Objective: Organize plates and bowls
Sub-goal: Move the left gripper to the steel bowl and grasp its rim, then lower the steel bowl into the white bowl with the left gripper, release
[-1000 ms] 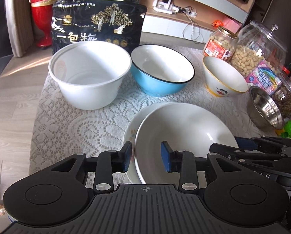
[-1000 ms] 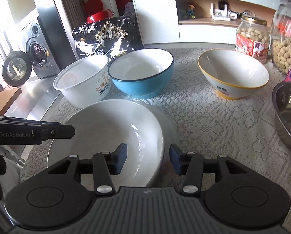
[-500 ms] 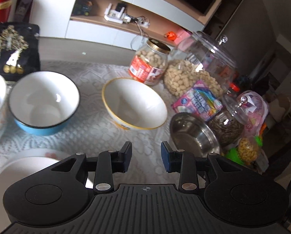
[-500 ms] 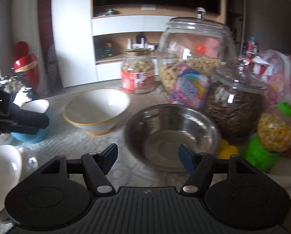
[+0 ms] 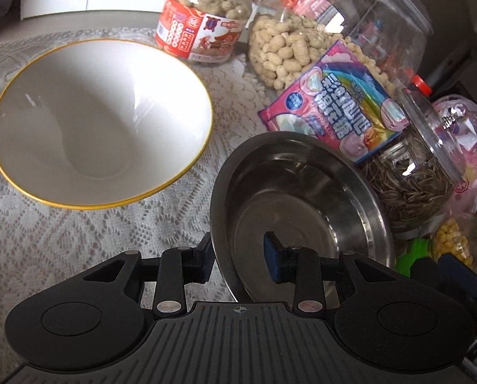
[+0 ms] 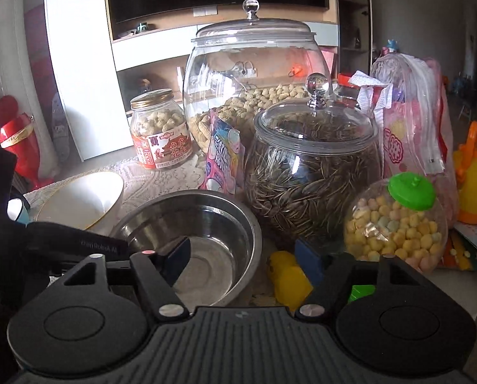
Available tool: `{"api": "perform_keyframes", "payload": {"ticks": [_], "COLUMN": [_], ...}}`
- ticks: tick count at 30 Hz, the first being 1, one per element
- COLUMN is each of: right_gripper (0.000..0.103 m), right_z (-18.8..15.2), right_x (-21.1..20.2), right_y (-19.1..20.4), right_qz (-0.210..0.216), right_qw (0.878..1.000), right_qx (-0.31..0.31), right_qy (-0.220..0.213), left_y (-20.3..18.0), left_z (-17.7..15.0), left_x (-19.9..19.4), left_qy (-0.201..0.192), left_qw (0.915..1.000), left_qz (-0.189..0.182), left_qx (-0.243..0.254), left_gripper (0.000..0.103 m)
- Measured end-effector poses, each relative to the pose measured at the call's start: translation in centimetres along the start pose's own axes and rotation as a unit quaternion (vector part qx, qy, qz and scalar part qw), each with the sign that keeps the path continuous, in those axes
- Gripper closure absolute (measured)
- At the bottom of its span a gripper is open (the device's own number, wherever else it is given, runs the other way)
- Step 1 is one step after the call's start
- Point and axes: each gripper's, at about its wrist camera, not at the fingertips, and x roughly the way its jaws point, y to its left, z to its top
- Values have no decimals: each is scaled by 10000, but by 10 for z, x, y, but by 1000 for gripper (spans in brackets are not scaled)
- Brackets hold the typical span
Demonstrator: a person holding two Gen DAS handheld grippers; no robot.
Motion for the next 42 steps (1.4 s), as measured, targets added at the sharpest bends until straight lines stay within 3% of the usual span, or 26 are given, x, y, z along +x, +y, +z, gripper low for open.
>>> {"api": "perform_keyframes", "payload": {"ticks": [2,3,7,11,14,18,22,26,30,33,37,42], "right_gripper": [46,46,47,49,51,56,58,68,81,82,82,82], "right_z": [5,7,10,14,19,20,16,15,14,10,5,6], "right_x": [11,15,32,48,65,83,95,100,91,63,3,-59], "right_y": [1,1,10,23,29,31,27,22,24,27,44,87], "right_qz": [31,52,140,17,-137,-458,-432,-186,28,86,269,858], "right_qw": [9999,9997,9991,9980,9968,9936,9934,9944,9937,9952,9968,9922], "right_qx": [0,10,-142,-481,-615,-793,-685,-452,-445,-478,-678,-909], "right_qy": [170,226,381,403,495,655,818,934,1032,846,338,-30], "left_y": [-1,2,12,18,23,26,21,21,21,15,17,43], "left_z": [-2,-3,-11,-18,-13,-5,-8,-10,-12,-18,-32,-56], "left_x": [-3,-7,-39,-64,-58,-47,-41,-25,-2,-10,-47,-131], "left_qy": [-20,-20,-208,-432,-455,-410,-458,-175,78,107,-71,-457], "left_qw": [9998,9998,9995,9987,9990,9978,9975,9991,9994,9998,9992,9977], "left_qz": [65,58,-145,73,29,-357,-399,-262,-193,-170,-340,-365], "left_qx": [176,194,196,276,27,-371,-348,-281,-290,-86,189,338], "left_gripper": [82,84,82,85,84,82,76,76,71,68,68,68]}}
